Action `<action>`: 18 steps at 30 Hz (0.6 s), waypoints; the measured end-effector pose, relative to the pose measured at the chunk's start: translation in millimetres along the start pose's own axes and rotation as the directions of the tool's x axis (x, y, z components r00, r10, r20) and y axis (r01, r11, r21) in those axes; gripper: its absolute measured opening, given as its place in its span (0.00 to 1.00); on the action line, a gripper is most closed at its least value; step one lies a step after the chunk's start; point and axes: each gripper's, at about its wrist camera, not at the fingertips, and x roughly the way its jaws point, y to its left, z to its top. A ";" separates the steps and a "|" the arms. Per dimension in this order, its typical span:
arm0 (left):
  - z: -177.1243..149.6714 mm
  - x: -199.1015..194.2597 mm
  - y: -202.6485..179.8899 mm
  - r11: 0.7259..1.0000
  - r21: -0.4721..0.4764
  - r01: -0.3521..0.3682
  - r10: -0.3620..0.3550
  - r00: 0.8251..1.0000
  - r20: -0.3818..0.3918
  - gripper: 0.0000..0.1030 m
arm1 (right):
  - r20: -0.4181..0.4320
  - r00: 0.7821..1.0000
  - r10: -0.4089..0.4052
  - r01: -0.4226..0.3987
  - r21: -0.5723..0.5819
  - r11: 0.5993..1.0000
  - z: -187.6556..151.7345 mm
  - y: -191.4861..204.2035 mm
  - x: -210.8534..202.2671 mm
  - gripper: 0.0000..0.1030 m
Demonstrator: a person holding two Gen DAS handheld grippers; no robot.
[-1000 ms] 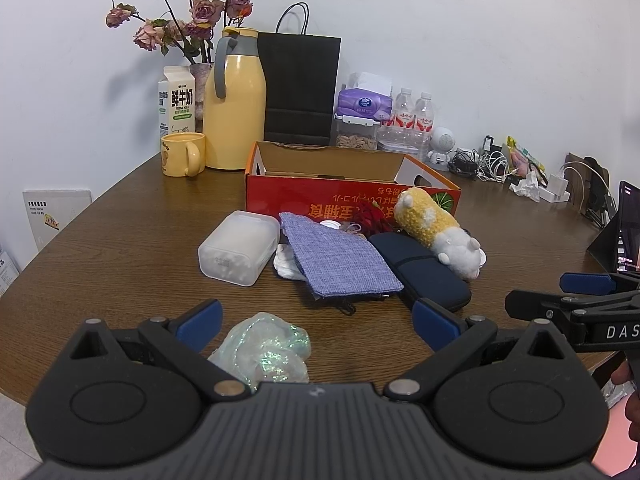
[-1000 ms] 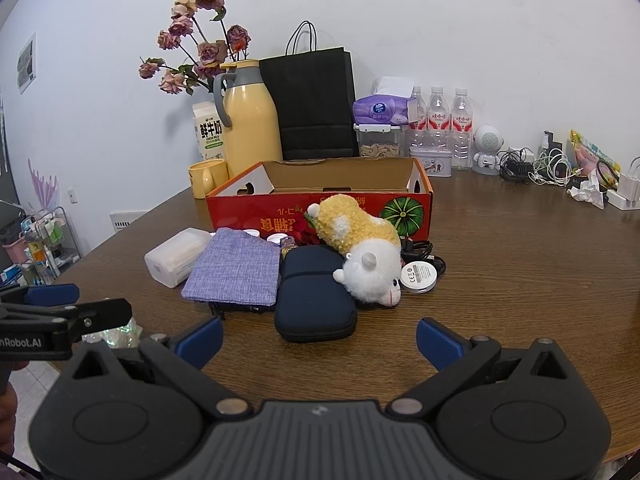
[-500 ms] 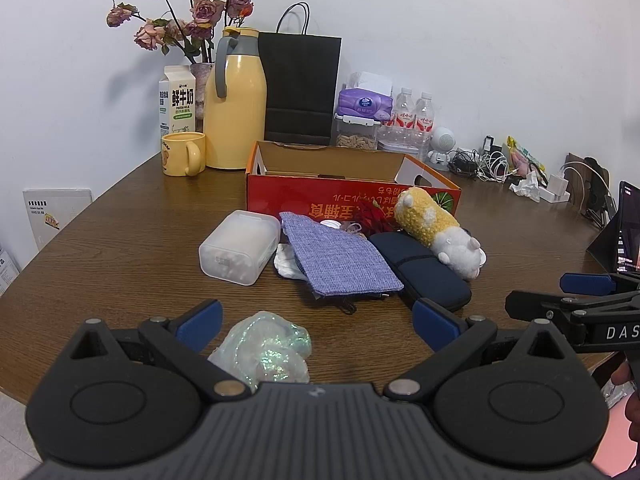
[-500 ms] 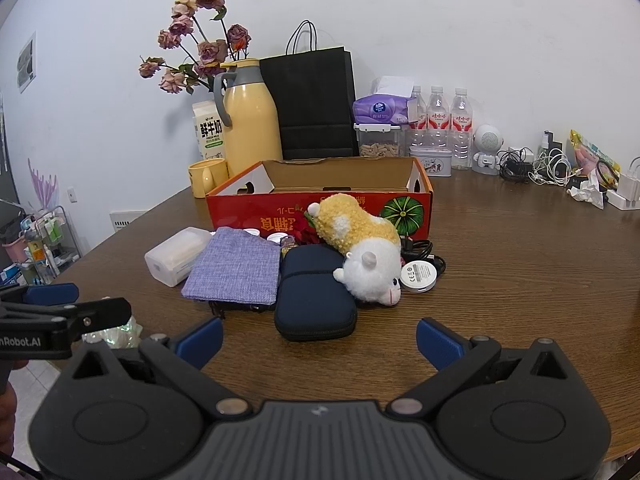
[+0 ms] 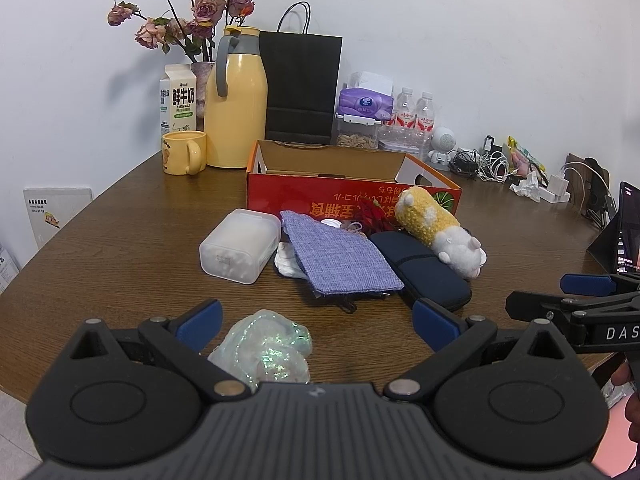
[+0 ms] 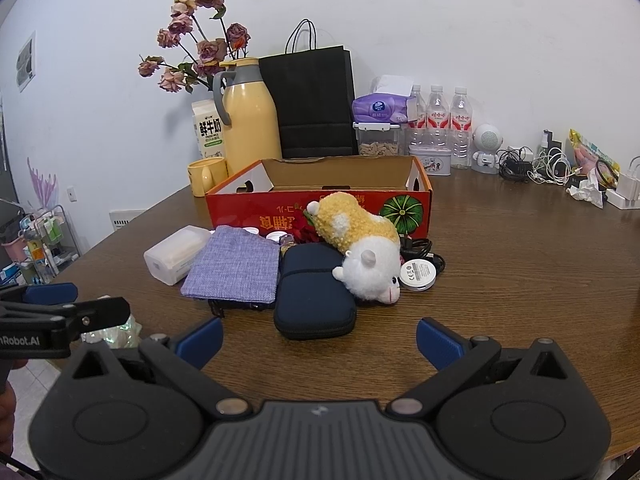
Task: Organize objects
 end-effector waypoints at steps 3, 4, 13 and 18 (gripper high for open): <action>-0.3 0.0 0.2 1.000 0.000 0.000 0.000 1.000 0.000 1.00 | 0.000 1.000 0.001 -0.001 0.000 1.000 1.2 0.2 -0.4 1.00; -0.2 0.0 0.2 1.000 0.000 0.000 0.000 1.000 0.000 1.00 | 0.001 1.000 0.001 -0.001 0.000 1.000 0.1 0.1 -0.2 1.00; -0.2 0.0 0.3 1.000 -0.001 0.000 0.000 1.000 0.000 1.00 | -0.001 1.000 0.002 -0.002 -0.002 1.000 -0.3 0.0 -0.8 1.00; -0.3 0.0 1.1 1.000 -0.002 0.000 0.000 1.000 0.001 1.00 | -0.003 1.000 0.004 -0.004 -0.006 1.000 -1.4 1.5 3.6 1.00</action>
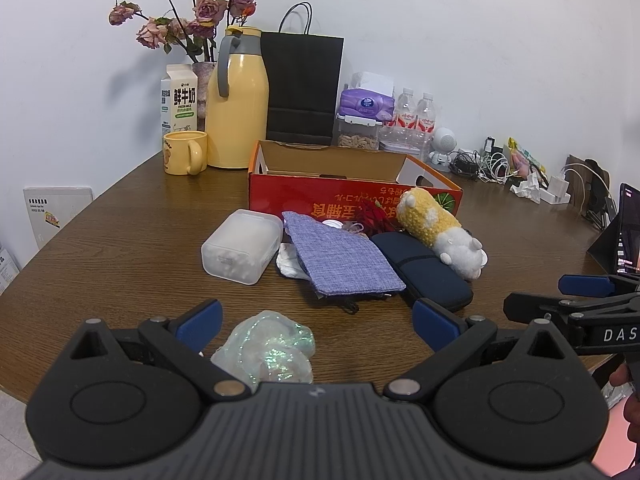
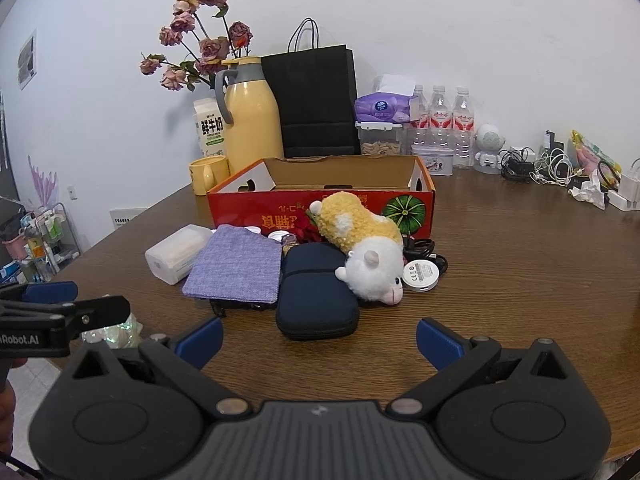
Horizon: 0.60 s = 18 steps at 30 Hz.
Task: Organize objects
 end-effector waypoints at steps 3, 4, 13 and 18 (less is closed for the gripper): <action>-1.9 -0.8 6.6 1.000 -0.008 -0.012 0.012 1.000 0.002 1.00 | -0.007 1.000 0.007 -0.007 -0.009 1.000 0.1 3.7 2.5 1.00; -2.2 -1.8 9.5 1.000 -0.012 -0.022 0.022 1.000 0.003 1.00 | -0.012 1.000 0.018 -0.018 -0.019 1.000 -1.1 7.3 4.4 1.00; -7.6 -21.6 57.8 0.993 -0.077 -0.085 0.086 0.996 0.012 1.00 | -0.020 0.990 0.139 -0.140 -0.115 0.983 3.3 53.1 13.2 1.00; -14.5 -31.0 79.9 0.991 -0.097 -0.096 0.097 0.995 0.011 1.00 | -0.032 0.976 0.214 -0.217 -0.165 0.962 6.9 84.9 22.5 1.00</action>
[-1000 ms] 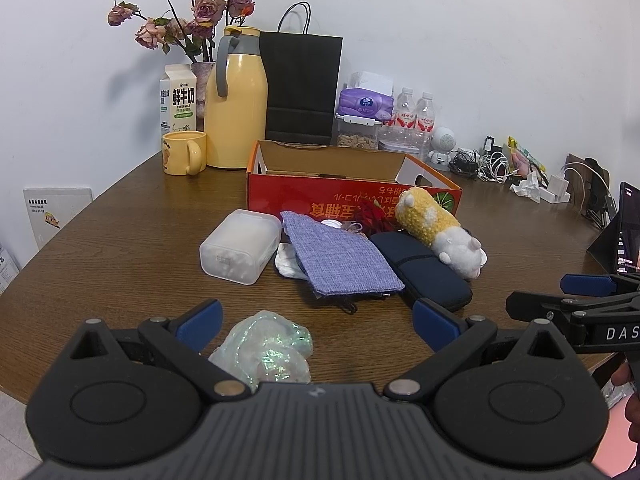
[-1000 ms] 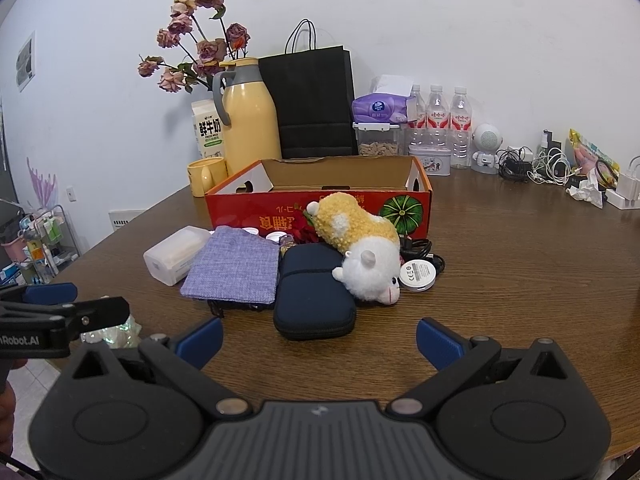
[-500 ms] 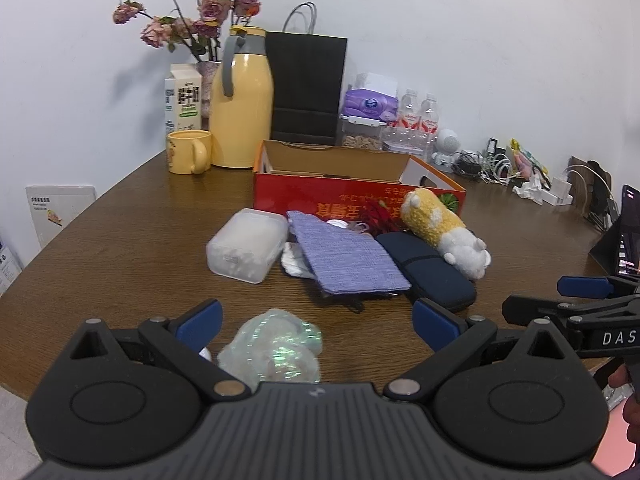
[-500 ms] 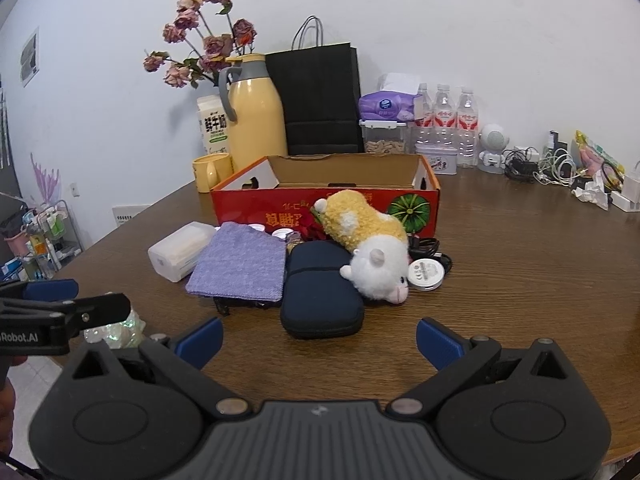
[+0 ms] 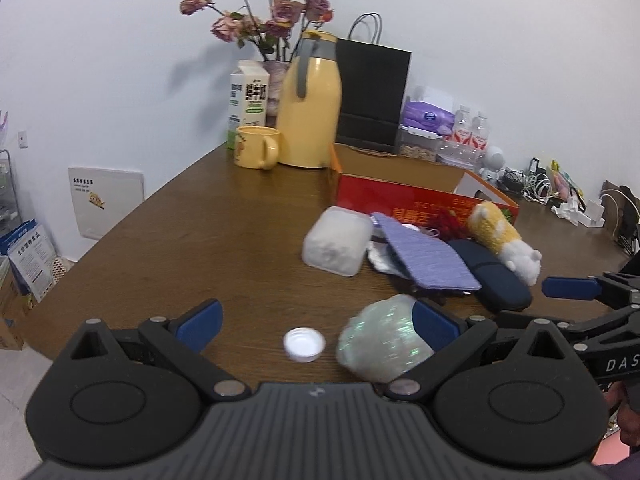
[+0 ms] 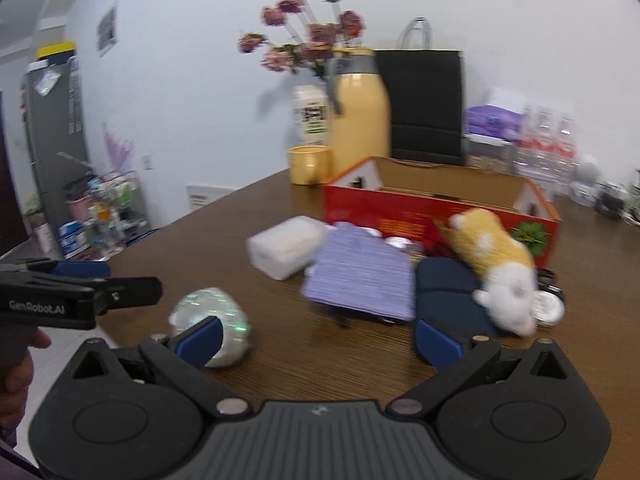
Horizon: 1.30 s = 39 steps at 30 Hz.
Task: Organize objects
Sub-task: 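Grasp the iridescent plastic bag with the right gripper while the left gripper approaches a white bottle cap, then carry the plastic bag with the right gripper while the left gripper grasps the white cap and carries it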
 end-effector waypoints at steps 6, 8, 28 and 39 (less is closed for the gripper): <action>-7.1 -0.3 25.4 0.999 -0.037 -0.023 0.022 1.000 -0.008 1.00 | -0.027 0.998 0.053 -0.054 -0.046 0.997 5.3 25.8 22.3 1.00; -9.7 2.5 33.0 0.998 -0.049 -0.028 0.027 1.000 -0.016 1.00 | -0.037 0.997 0.067 -0.069 -0.056 0.996 6.0 32.4 27.9 1.00; -21.4 22.9 64.7 0.993 -0.112 -0.041 0.034 0.997 -0.064 1.00 | -0.156 0.979 0.129 -0.145 -0.097 0.985 -2.0 60.0 85.3 0.53; -20.4 31.0 50.1 0.996 -0.081 -0.027 0.020 0.996 -0.089 1.00 | -0.110 0.985 0.137 -0.143 -0.053 0.988 -3.7 41.1 78.0 0.39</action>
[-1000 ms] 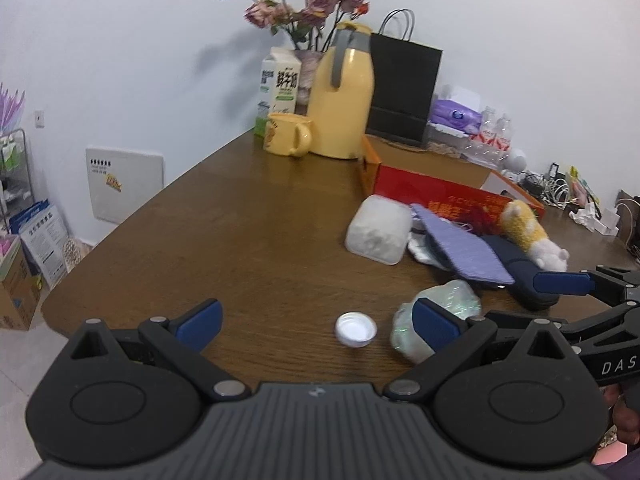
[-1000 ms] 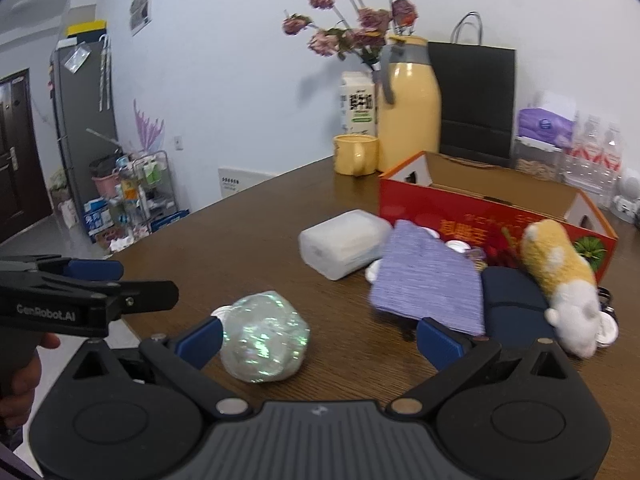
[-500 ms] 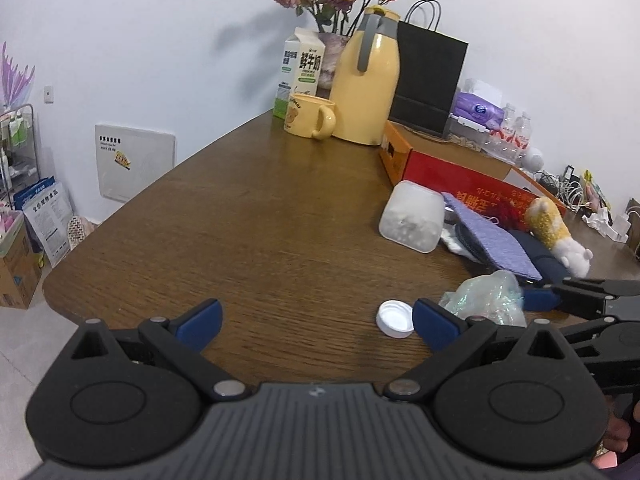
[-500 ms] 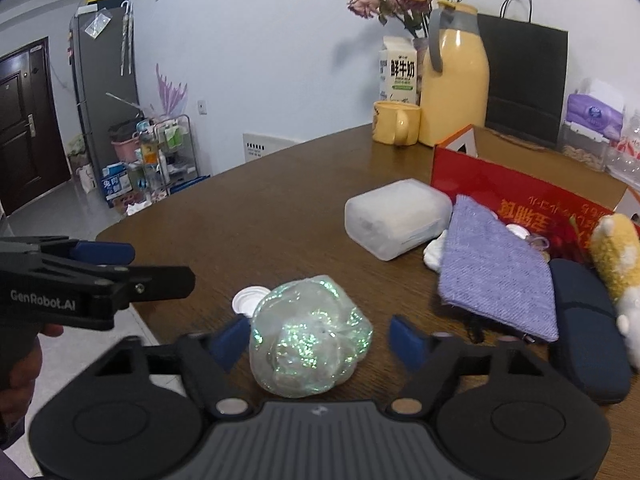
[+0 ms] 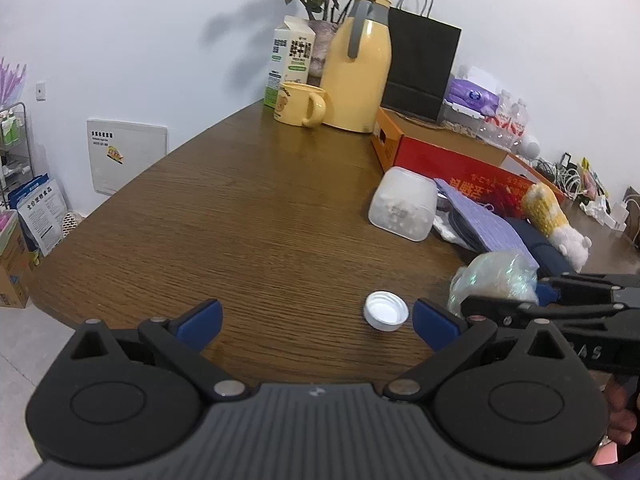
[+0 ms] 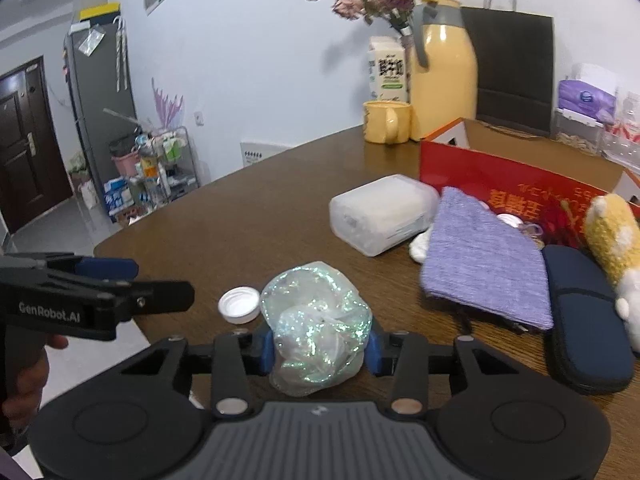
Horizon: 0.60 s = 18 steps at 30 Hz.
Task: Organize objects
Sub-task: 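Carry the plastic bag with the right gripper while the left gripper grasps the white cap and carries it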
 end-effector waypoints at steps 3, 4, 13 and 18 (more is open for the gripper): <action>-0.2 5.2 -10.7 0.999 0.026 0.022 -0.022 1.000 -0.017 1.00 | 0.033 0.999 -0.023 0.022 0.021 1.000 -1.7 -11.5 -9.0 0.39; -0.3 7.2 -14.7 0.999 0.037 0.030 -0.029 0.999 -0.021 1.00 | 0.043 0.998 -0.035 0.034 0.030 0.999 -2.5 -16.3 -12.1 0.39; 0.0 32.8 -48.1 0.993 0.114 0.032 -0.026 0.998 -0.053 0.71 | 0.070 0.993 -0.100 0.094 0.087 0.992 -10.1 -51.3 -27.5 0.39; 1.3 37.1 -57.4 0.988 0.153 -0.002 0.010 0.999 -0.047 0.28 | 0.077 0.991 -0.109 0.101 0.100 0.990 -13.6 -62.6 -33.3 0.39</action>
